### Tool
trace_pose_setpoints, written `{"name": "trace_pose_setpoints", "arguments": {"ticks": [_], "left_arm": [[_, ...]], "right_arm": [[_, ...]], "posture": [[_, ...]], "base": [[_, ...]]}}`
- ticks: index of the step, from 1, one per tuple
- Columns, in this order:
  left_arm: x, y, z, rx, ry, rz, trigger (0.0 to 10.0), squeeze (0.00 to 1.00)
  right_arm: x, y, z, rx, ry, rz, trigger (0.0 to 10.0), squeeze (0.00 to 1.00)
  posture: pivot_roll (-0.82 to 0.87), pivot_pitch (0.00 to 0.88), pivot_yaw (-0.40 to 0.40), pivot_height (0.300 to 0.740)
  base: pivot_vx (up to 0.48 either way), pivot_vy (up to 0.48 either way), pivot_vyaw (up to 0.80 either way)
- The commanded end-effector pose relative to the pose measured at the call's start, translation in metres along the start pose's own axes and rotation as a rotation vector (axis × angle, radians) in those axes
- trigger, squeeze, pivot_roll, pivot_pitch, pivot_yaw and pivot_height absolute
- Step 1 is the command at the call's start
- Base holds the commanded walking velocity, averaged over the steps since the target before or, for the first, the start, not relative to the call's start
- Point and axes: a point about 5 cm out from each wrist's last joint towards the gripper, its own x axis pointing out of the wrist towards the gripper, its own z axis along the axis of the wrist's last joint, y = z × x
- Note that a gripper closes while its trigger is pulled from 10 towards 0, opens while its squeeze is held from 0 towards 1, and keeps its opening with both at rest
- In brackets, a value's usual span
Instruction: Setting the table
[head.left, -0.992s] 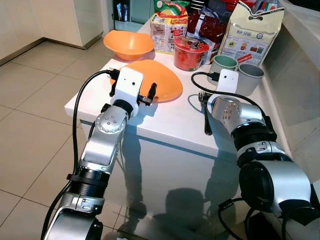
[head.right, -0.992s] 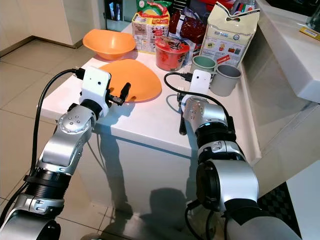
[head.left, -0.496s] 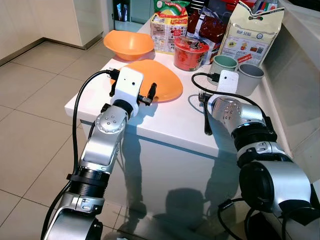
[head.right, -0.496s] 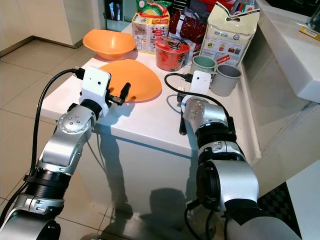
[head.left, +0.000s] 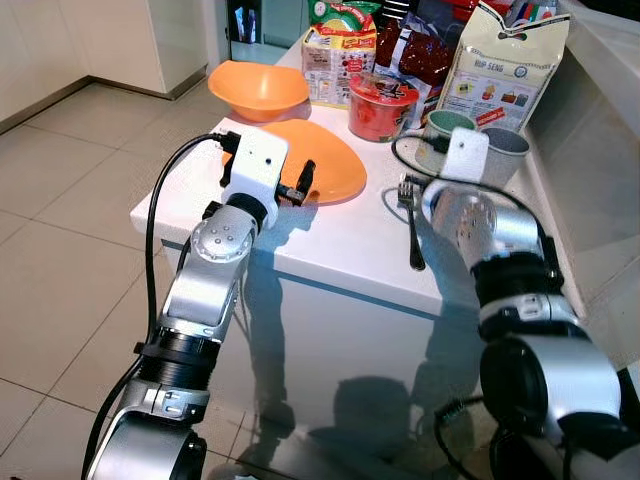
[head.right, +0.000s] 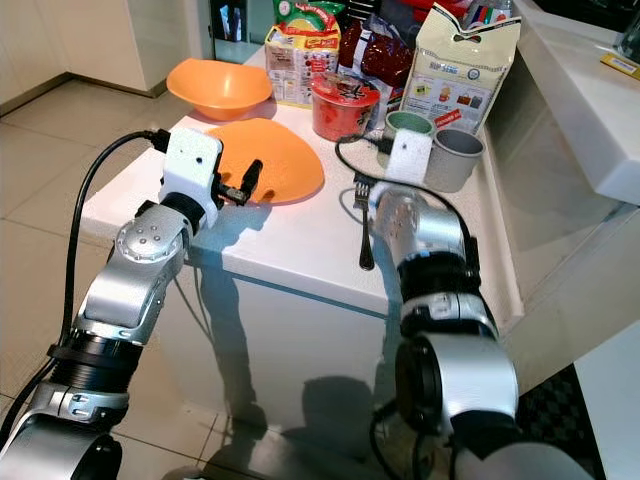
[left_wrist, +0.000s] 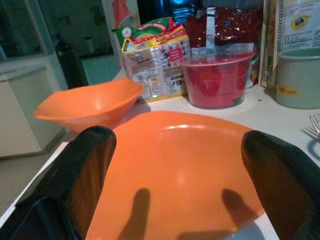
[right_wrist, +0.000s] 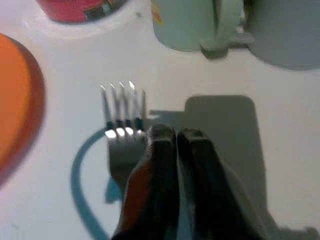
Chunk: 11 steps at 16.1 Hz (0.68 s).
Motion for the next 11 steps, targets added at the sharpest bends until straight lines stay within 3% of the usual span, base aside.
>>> {"name": "trace_pose_setpoints", "arguments": {"ticks": [1, 11], "left_arm": [[0.0030, -0.0046, 0.0032, 0.009, -0.009, -0.024, 10.0, 0.00], [0.0030, -0.0046, 0.0032, 0.009, -0.009, -0.024, 10.0, 0.00]], "right_arm": [[-0.0017, -0.0019, 0.0073, 0.003, -0.031, 0.001, 0.0, 0.00], [-0.0017, -0.0019, 0.0073, 0.003, -0.031, 0.001, 0.0, 0.00]], "posture": [[0.17, 0.000, -0.078, 0.740], [0.17, 0.000, -0.078, 0.740]], "base": [[0.000, 0.000, 0.00], [0.000, 0.000, 0.00]]}}
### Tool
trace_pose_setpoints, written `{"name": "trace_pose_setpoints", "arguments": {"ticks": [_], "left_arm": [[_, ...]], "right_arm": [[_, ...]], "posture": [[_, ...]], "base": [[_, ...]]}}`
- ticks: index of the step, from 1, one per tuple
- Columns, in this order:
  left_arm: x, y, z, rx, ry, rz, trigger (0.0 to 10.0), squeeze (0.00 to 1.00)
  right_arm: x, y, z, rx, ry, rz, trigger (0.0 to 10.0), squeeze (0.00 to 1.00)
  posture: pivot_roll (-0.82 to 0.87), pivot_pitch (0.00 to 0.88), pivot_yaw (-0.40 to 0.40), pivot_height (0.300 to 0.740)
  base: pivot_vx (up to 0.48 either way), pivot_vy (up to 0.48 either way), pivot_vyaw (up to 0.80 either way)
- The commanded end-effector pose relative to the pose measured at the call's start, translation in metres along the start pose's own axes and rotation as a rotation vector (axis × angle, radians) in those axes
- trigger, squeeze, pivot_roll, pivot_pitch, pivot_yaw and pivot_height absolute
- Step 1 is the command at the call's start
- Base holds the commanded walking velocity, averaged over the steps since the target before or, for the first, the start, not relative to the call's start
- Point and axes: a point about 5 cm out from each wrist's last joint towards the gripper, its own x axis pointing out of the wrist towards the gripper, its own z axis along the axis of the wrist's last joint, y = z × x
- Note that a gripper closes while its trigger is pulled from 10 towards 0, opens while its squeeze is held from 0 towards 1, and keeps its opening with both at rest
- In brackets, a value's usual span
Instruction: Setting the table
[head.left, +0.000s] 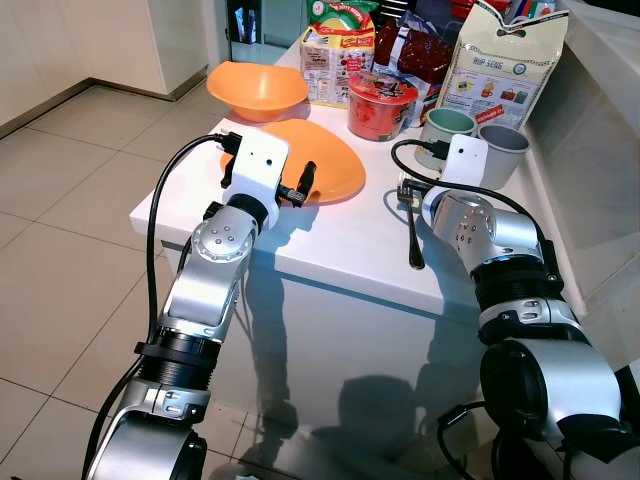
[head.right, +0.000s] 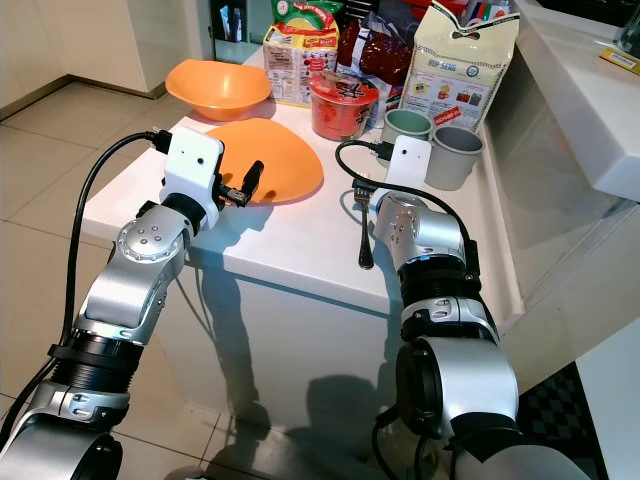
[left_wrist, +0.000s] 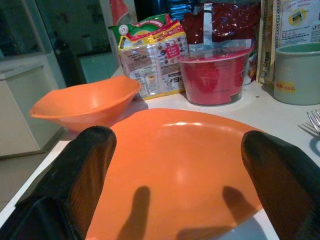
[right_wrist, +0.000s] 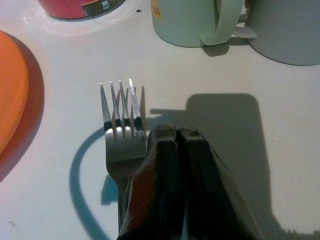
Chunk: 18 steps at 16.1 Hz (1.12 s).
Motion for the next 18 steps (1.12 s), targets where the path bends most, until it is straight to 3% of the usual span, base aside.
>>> {"name": "trace_pose_setpoints", "arguments": {"ticks": [1, 5, 6, 7, 11, 14, 18], "left_arm": [[0.003, -0.004, 0.005, 0.011, -0.016, -0.019, 10.0, 0.00], [0.003, -0.004, 0.005, 0.011, -0.016, -0.021, 10.0, 0.00], [-0.018, 0.006, 0.013, -0.109, -0.102, 0.055, 10.0, 0.00], [-0.030, 0.007, 0.013, -0.151, -0.121, 0.072, 10.0, 0.00], [-0.025, -0.002, 0.002, -0.144, -0.082, 0.043, 10.0, 0.00], [-0.029, -0.003, 0.001, -0.161, -0.074, 0.054, 10.0, 0.00], [-0.047, -0.008, -0.020, -0.197, -0.020, 0.066, 10.0, 0.00]], "right_arm": [[-0.002, -0.002, 0.007, 0.005, -0.030, -0.005, 0.0, 0.00], [-0.003, -0.004, 0.006, -0.011, -0.048, -0.002, 0.0, 0.00], [-0.032, -0.015, -0.002, -0.154, -0.252, 0.118, 10.0, 0.00], [-0.047, -0.017, -0.009, -0.217, -0.310, 0.169, 10.0, 0.00], [-0.038, -0.028, -0.009, -0.202, -0.269, 0.095, 10.0, 0.00], [-0.048, -0.034, -0.012, -0.217, -0.278, 0.104, 10.0, 0.00], [-0.053, -0.034, -0.018, -0.271, -0.305, 0.115, 10.0, 0.00]], "posture": [[0.17, 0.000, -0.078, 0.740], [0.17, 0.000, -0.077, 0.740], [0.12, 0.000, -0.080, 0.740], [0.12, 0.000, -0.079, 0.740], [0.11, 0.000, -0.082, 0.740], [0.10, 0.000, -0.094, 0.740], [0.11, 0.000, -0.107, 0.740]], "base": [[0.000, 0.000, 0.00], [0.000, 0.000, 0.00], [0.000, 0.000, 0.00], [0.000, 0.000, 0.00], [0.000, 0.000, 0.00], [0.000, 0.000, 0.00], [0.000, 0.000, 0.00]]}}
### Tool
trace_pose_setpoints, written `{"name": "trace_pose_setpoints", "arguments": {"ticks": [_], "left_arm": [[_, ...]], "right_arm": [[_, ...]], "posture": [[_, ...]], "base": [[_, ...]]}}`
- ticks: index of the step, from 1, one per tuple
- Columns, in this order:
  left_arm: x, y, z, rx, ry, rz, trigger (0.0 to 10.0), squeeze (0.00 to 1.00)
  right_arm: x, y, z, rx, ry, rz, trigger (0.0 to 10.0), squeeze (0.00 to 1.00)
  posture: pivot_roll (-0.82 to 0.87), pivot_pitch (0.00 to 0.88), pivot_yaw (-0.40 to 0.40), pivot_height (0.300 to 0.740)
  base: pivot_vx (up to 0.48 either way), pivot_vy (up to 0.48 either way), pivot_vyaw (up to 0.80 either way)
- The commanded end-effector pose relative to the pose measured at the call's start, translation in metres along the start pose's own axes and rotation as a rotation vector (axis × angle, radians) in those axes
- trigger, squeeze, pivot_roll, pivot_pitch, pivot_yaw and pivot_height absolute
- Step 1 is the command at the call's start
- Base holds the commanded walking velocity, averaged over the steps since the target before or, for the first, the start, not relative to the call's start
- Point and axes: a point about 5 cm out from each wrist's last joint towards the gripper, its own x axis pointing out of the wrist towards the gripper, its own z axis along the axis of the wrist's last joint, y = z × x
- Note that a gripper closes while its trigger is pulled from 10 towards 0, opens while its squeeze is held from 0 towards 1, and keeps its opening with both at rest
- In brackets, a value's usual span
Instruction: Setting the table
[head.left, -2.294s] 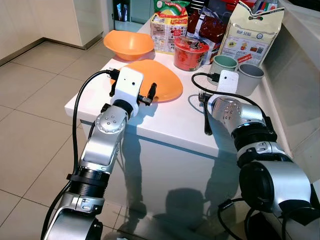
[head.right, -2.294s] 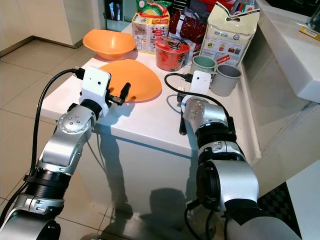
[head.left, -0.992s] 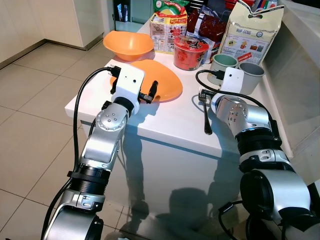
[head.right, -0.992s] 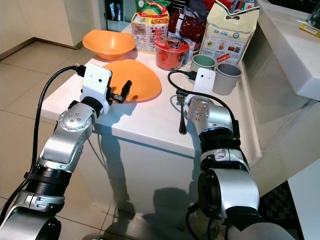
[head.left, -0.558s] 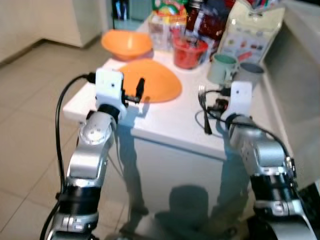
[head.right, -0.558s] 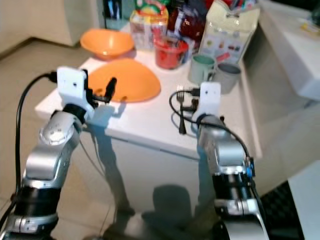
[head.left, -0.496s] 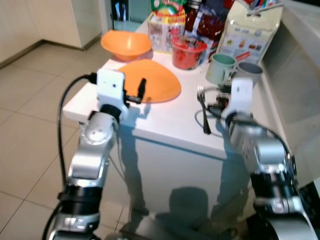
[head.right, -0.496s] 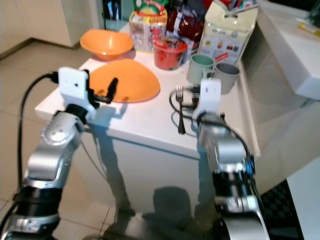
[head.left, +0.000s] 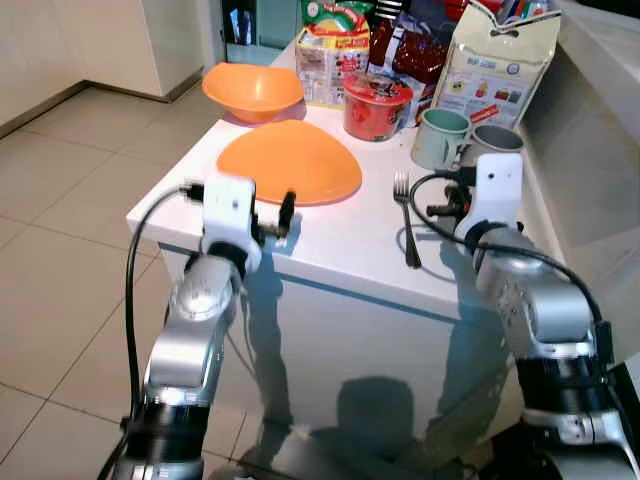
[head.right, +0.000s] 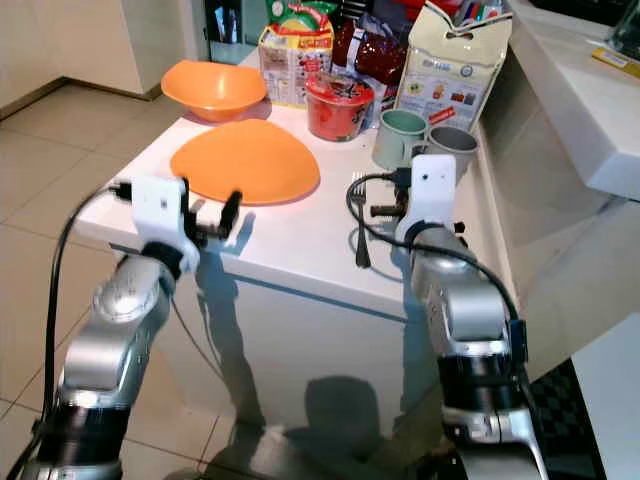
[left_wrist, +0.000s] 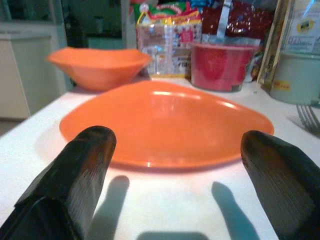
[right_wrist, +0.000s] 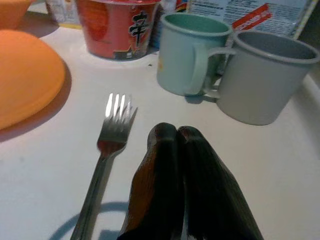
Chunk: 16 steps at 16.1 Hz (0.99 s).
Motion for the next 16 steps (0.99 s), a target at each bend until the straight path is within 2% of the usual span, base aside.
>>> {"name": "trace_pose_setpoints", "arguments": {"ticks": [1, 2, 6, 8, 9, 11, 14, 16], "left_arm": [[-0.003, -0.005, 0.003, -0.027, -0.007, -0.008, 10.0, 0.00], [-0.005, -0.005, -0.002, -0.038, 0.013, -0.001, 10.0, 0.00], [-0.007, -0.005, -0.008, -0.037, 0.035, 0.014, 10.0, 0.00], [-0.006, -0.005, -0.006, -0.036, 0.031, 0.016, 10.0, 0.00], [-0.004, -0.005, -0.004, -0.032, 0.025, 0.013, 10.0, 0.00], [-0.002, -0.007, -0.003, -0.029, 0.023, 0.001, 10.0, 0.00], [-0.002, -0.011, -0.005, -0.034, 0.033, -0.023, 10.0, 0.00], [-0.008, -0.012, -0.016, -0.062, 0.060, -0.057, 10.0, 0.00]], "right_arm": [[-0.002, -0.001, 0.000, -0.015, -0.006, -0.006, 10.0, 0.00], [-0.002, 0.000, -0.003, -0.033, -0.004, -0.005, 10.0, 0.00], [0.004, -0.005, 0.003, -0.002, 0.005, -0.004, 10.0, 0.00], [0.006, -0.007, 0.005, 0.042, 0.021, -0.002, 10.0, 0.00], [0.008, -0.008, 0.008, 0.092, 0.035, -0.007, 10.0, 0.00], [0.008, -0.009, 0.004, 0.096, 0.060, -0.024, 10.0, 0.00], [0.008, -0.005, 0.004, 0.150, 0.109, -0.006, 10.0, 0.00], [0.009, -0.005, 0.001, 0.150, 0.156, -0.006, 10.0, 0.00]], "posture": [[0.11, 0.000, -0.109, 0.740], [0.12, 0.000, -0.112, 0.740], [0.12, 0.000, -0.124, 0.740], [0.12, 0.000, -0.125, 0.740], [0.11, 0.000, -0.117, 0.740], [0.11, 0.000, -0.110, 0.740], [0.10, 0.000, -0.105, 0.740], [0.09, 0.000, -0.102, 0.740]], "base": [[0.000, 0.000, 0.00], [0.000, 0.000, 0.00], [0.000, 0.000, 0.00], [0.000, 0.000, 0.00], [0.000, 0.000, 0.00], [0.000, 0.000, 0.00], [0.000, 0.000, 0.00], [0.000, 0.000, 0.00]]}}
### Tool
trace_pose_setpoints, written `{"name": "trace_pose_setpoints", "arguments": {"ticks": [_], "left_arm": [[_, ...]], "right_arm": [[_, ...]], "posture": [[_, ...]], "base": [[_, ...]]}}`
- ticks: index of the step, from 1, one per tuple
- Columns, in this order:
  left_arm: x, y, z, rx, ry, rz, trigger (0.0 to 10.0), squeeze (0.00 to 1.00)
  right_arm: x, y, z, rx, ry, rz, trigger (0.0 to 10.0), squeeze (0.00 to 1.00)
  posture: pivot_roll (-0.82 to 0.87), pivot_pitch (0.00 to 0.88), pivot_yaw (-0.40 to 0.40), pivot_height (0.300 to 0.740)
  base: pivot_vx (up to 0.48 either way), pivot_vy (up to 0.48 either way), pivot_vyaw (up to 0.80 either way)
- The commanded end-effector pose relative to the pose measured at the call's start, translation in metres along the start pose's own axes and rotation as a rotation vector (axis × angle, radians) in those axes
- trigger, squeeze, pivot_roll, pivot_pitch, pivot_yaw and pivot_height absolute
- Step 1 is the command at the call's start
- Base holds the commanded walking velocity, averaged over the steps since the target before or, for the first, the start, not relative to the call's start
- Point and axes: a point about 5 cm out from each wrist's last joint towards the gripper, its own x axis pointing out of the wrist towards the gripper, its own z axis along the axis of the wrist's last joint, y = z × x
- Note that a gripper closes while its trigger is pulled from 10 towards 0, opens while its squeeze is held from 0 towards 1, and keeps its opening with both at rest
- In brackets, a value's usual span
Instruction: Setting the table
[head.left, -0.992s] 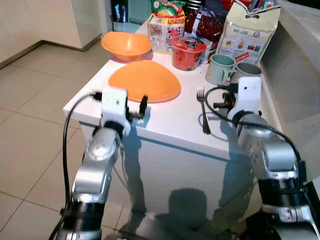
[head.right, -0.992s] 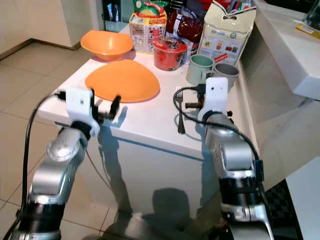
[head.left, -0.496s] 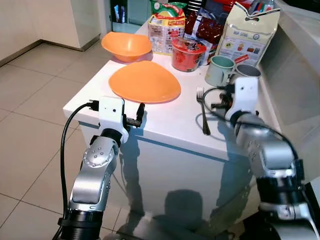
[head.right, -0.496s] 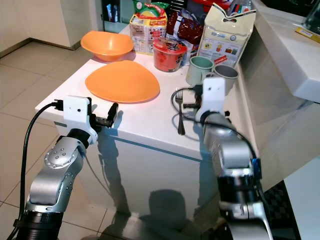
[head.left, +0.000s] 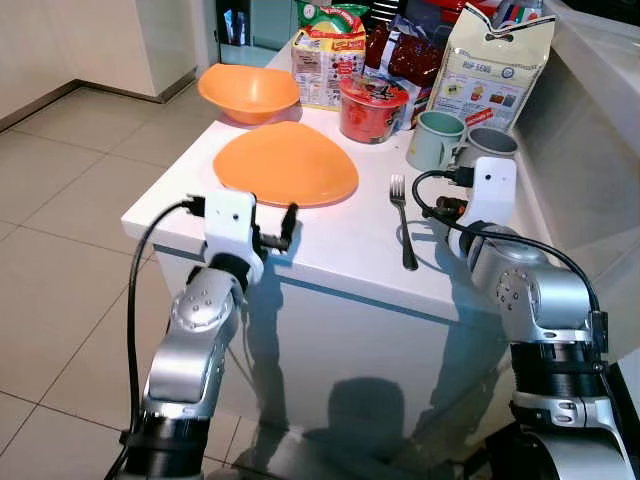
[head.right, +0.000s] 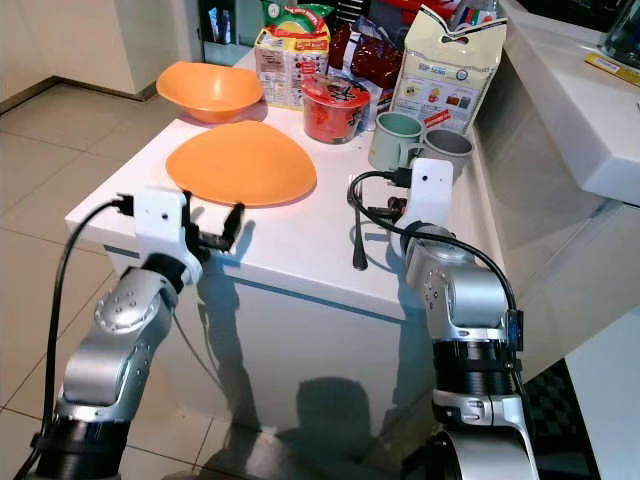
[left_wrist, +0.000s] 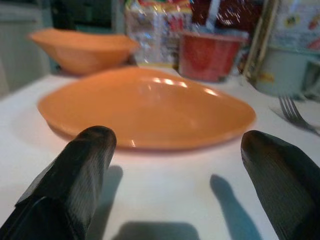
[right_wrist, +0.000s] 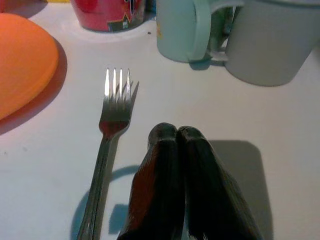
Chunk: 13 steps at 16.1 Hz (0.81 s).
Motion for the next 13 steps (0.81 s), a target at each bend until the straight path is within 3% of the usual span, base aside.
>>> {"name": "trace_pose_setpoints", "arguments": {"ticks": [1, 3, 9, 13], "left_arm": [[-0.006, -0.003, -0.015, -0.002, 0.051, -0.031, 10.0, 0.00], [-0.034, 0.005, -0.046, -0.038, 0.142, -0.008, 10.0, 0.00], [-0.040, 0.006, -0.026, -0.059, 0.056, 0.021, 10.0, 0.00], [-0.058, 0.004, -0.017, -0.073, 0.027, 0.020, 10.0, 0.00]], "right_arm": [[0.001, -0.005, 0.004, 0.014, 0.010, -0.013, 10.0, 0.00], [0.000, 0.005, 0.012, 0.001, 0.007, 0.021, 10.0, 0.00], [0.001, 0.011, 0.007, 0.004, 0.027, 0.035, 10.0, 0.00], [0.003, 0.007, 0.005, -0.013, 0.026, 0.027, 10.0, 0.00]], "posture": [[0.09, 0.000, -0.102, 0.740], [0.10, 0.000, -0.106, 0.740], [0.14, 0.000, -0.104, 0.740], [0.14, 0.000, -0.100, 0.740]], "base": [[0.000, 0.000, 0.00], [0.000, 0.000, 0.00], [0.000, 0.000, 0.00], [0.000, 0.000, 0.00]]}}
